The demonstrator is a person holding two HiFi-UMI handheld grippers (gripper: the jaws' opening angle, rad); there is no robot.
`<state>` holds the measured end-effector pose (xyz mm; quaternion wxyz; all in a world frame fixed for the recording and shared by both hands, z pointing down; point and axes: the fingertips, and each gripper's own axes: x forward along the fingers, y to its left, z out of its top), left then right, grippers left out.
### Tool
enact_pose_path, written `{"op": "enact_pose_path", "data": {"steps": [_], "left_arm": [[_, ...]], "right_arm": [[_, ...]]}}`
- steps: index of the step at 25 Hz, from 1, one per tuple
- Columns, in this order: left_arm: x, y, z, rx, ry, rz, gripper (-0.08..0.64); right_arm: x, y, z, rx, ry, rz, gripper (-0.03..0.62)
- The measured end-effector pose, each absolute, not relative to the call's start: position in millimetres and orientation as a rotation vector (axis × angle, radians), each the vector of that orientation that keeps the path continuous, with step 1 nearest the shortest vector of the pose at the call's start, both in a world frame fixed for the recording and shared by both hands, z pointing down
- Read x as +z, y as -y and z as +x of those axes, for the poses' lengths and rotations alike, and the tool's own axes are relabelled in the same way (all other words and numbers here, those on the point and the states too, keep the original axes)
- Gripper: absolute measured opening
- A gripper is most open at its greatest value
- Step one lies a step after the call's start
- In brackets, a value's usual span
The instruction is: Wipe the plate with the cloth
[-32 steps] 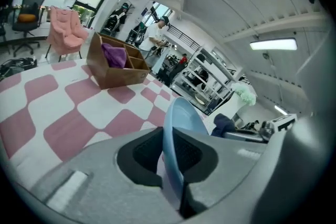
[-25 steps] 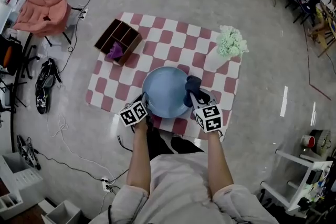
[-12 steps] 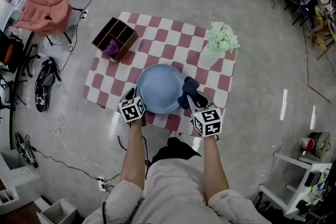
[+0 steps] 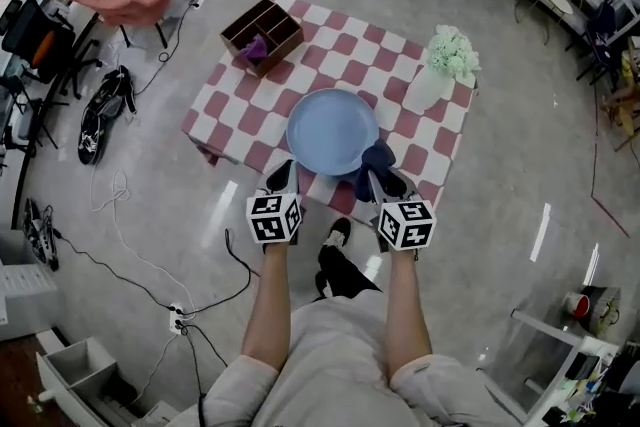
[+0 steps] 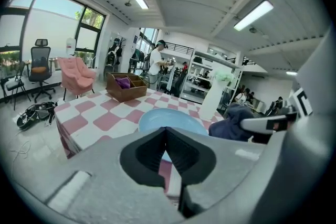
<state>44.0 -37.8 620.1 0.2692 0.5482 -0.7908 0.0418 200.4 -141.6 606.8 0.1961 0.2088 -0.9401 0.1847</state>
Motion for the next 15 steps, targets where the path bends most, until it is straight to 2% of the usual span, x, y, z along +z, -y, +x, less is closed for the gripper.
{"op": "enact_pose_path", "data": {"steps": [15], "left_arm": [[590.1, -62.3, 167.3, 0.047, 2.131, 1.536, 0.011]], "right_arm": [[601.2, 25.8, 257.1, 0.503, 2.640, 0.451, 0.081]]}}
